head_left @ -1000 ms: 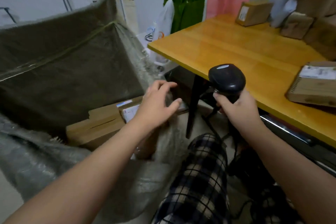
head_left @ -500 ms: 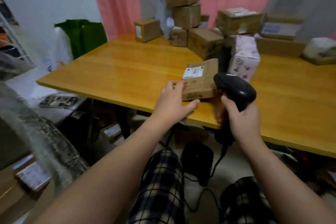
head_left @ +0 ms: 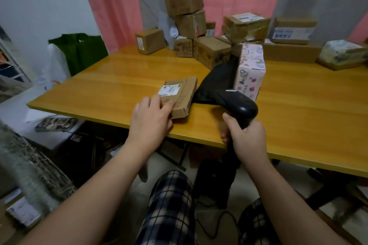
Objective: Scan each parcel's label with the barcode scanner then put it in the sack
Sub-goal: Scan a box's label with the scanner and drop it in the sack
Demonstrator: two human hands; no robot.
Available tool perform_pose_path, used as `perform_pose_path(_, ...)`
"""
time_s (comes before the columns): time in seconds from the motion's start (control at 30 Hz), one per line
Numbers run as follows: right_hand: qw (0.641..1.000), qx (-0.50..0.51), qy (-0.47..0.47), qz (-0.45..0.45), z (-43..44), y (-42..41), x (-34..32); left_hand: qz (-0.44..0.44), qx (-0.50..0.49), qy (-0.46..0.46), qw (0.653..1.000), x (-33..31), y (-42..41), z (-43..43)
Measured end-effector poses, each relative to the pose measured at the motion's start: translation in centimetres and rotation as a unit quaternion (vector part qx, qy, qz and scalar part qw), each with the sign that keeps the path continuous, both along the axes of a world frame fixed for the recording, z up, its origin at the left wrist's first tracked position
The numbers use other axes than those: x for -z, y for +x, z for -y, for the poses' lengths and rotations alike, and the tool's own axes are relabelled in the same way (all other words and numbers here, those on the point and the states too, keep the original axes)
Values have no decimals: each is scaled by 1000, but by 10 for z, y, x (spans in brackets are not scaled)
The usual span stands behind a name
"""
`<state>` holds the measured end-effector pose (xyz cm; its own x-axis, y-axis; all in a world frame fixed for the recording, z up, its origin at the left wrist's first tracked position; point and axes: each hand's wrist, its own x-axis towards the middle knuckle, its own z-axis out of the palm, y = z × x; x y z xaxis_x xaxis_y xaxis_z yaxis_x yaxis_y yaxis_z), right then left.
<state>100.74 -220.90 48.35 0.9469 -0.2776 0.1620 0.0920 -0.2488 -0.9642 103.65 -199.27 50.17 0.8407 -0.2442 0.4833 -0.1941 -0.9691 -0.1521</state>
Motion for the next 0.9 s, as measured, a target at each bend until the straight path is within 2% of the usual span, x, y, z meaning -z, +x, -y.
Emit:
perform_pose_path(0.1, 998, 2, -56, -20, -5, 2, -2, -119, -4, 11, 993, -4, -5, 11)
perform_pose_path(0.23, 997, 10, -70, -42, -9, 5, -4, -220, 8, -143, 965, -10, 4, 7)
perform_pose_path(0.3, 996, 10, -73, -47, -11, 5, -5, -252, -2, -188, 949, -13, 5, -1)
perform_pose_path(0.43, 997, -17, -71, -24, -18, 2, -8, -222, 26, -192, 956, -15, -12, 12)
perform_pose_path(0.53, 998, -11, -66, 16, -19, -3, -9, -180, 72, -242, 951, -15, -13, 14)
perform_pose_path(0.6, 996, -20, -83, 33, -19, -4, -8, -138, 41, -276, 950, -19, 1, 3)
perform_pose_path(0.67, 993, -42, -105, 37, -22, -4, -5, -164, -16, -259, 952, -20, 21, -10)
perform_pose_path(0.73, 991, -57, -114, 29, -27, -4, -4, -264, -38, -246, 932, -20, 34, -19)
perform_pose_path(0.8, 992, -57, -107, 23, -31, -5, -4, -361, -8, -305, 881, -23, 42, -23)
perform_pose_path(0.83, 993, -55, -101, 21, -32, -4, -3, -388, 1, -333, 859, -26, 45, -25)
perform_pose_path(0.9, 993, -50, -105, 21, -35, -5, -3, -411, -19, -337, 847, -32, 48, -31)
